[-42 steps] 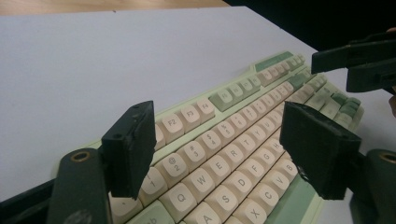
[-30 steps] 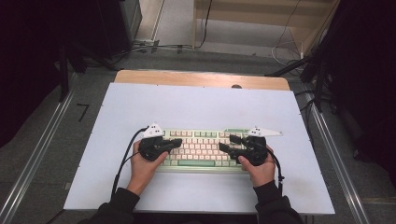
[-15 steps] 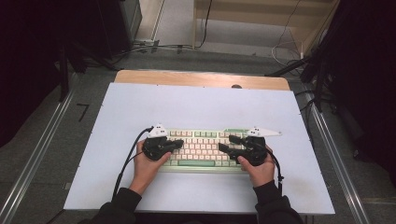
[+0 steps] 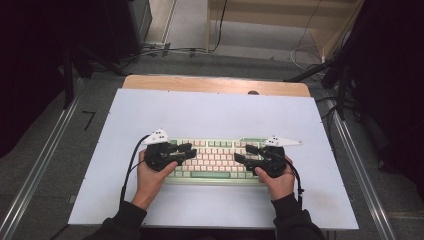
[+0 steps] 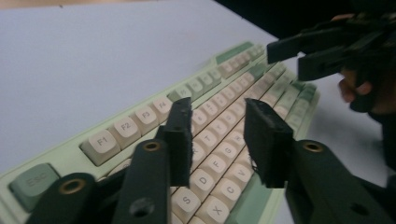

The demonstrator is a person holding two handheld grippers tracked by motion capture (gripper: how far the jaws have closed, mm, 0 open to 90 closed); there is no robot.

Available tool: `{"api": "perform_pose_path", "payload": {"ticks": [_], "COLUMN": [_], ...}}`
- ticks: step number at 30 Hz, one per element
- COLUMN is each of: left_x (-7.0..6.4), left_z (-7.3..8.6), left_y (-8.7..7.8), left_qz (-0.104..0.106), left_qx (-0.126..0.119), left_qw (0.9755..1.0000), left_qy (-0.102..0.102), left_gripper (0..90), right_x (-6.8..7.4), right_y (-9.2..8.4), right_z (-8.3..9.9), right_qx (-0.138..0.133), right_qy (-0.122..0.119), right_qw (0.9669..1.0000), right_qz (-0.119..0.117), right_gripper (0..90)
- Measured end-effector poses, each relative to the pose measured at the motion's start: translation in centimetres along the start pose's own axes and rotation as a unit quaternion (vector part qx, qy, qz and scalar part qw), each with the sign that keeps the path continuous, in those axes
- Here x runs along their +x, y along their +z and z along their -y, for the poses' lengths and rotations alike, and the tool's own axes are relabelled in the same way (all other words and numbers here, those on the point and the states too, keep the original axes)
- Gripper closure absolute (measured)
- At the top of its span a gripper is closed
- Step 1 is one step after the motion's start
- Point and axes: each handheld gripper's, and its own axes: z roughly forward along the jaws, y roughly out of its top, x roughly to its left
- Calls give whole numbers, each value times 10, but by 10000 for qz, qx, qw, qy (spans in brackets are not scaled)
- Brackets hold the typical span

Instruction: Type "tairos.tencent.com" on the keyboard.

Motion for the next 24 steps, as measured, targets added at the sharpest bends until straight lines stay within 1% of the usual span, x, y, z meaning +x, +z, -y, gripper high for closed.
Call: {"api": "perform_pose_path", "payload": {"ticks": [3, 5, 6, 8, 9, 11, 13, 14, 15, 16, 17, 18, 20, 23, 24], "left_x": [4, 5, 6, 5, 5, 5, 5, 6, 8, 10, 12, 13, 13, 13, 14], "left_z": [2, 7, 10, 19, 23, 27, 32, 35, 37, 39, 39, 39, 38, 38, 38], "left_y": [-13, -20, -23, -31, -35, -41, -45, -46, -47, -48, -50, -52, -54, -55, -54], "left_qz": [-42, -222, -340, -554, -606, -613, -648, -701, -685, -631, -580, -575, -586, -635, -622], "left_qx": [-282, -350, -388, -636, -762, -887, -917, -880, -825, -844, -911, -957, -1006, -980, -950], "left_qw": [9994, 9989, 9985, 9962, 9948, 9934, 9930, 9928, 9931, 9926, 9915, 9906, 9900, 9902, 9906], "left_qy": [-216, -212, -189, -235, -300, -380, -379, -401, -482, -607, -721, -795, -795, -761, -765], "left_gripper": [459, 414, 396, 394, 400, 403, 403, 404, 403, 403, 400, 395, 393, 394, 394], "right_x": [2, 2, 2, 1, 1, 1, 1, 1, 2, 2, 2, 2, 2, 4, 5], "right_y": [0, 0, 0, 0, 0, 0, 1, 1, 2, 2, 3, 4, 6, 8, 9], "right_z": [0, 0, 0, 0, 0, 0, 0, 0, 0, -1, -1, -1, 0, 0, 0], "right_qx": [4, 1, 0, -8, -10, -12, 14, 10, 18, 28, 27, 43, 77, 117, 114], "right_qy": [-21, -23, -27, -25, -17, -22, -34, -43, -54, -72, -72, -64, -66, -122, -119], "right_qw": [10000, 10000, 10000, 10000, 10000, 10000, 10000, 10000, 10000, 10000, 10000, 10000, 9999, 9999, 9998], "right_qz": [-13, -17, -15, -5, 7, 18, 15, 3, -5, -7, -12, -18, -21, -32, -60], "right_gripper": [323, 323, 323, 323, 323, 323, 323, 323, 323, 323, 323, 323, 327, 331, 332]}}
